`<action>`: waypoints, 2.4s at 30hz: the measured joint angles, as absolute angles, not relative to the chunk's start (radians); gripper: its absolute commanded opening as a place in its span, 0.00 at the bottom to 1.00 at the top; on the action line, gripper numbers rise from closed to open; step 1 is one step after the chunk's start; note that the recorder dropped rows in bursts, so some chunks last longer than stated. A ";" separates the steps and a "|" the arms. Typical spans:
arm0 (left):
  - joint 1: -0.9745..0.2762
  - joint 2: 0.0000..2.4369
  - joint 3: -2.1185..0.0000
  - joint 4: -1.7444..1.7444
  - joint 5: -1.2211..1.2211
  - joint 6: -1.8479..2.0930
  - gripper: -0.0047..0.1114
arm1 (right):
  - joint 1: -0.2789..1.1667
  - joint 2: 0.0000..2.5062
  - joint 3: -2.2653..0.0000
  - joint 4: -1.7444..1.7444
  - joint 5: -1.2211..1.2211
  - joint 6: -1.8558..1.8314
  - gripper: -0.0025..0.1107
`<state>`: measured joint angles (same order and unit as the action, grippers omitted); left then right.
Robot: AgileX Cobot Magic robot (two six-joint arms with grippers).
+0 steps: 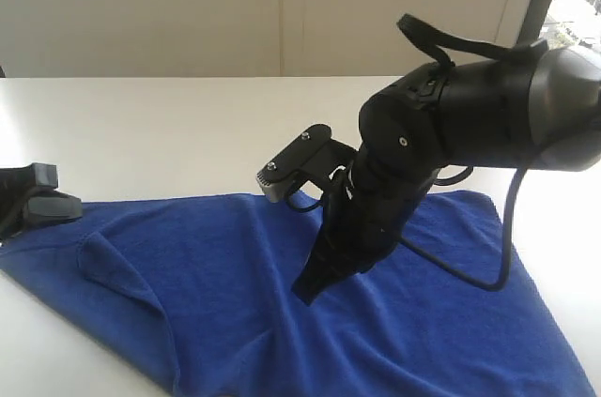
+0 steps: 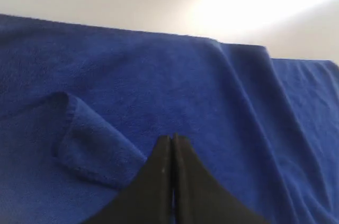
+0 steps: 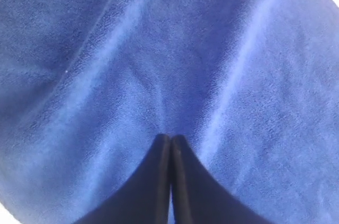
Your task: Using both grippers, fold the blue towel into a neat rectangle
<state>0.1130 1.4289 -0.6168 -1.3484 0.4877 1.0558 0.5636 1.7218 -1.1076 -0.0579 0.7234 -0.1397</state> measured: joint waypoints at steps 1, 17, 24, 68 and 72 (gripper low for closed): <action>0.113 1.446 -0.617 -1.344 0.480 1.056 0.18 | 0.564 1.722 -1.103 -0.058 0.719 -0.137 0.02; 0.114 1.678 -0.675 -1.339 0.388 1.123 0.48 | 0.564 1.722 -1.096 -0.060 0.704 -0.105 0.02; 0.114 1.738 -0.700 -1.387 0.395 1.185 0.48 | 0.564 1.722 -1.096 -0.060 0.694 -0.105 0.02; 0.114 1.363 -0.720 -0.088 0.732 0.038 0.04 | 0.564 1.722 -1.096 -0.058 0.605 -0.092 0.02; 0.114 1.354 -0.720 0.070 0.827 -0.086 0.04 | 0.564 1.722 -1.096 -0.058 0.591 -0.088 0.02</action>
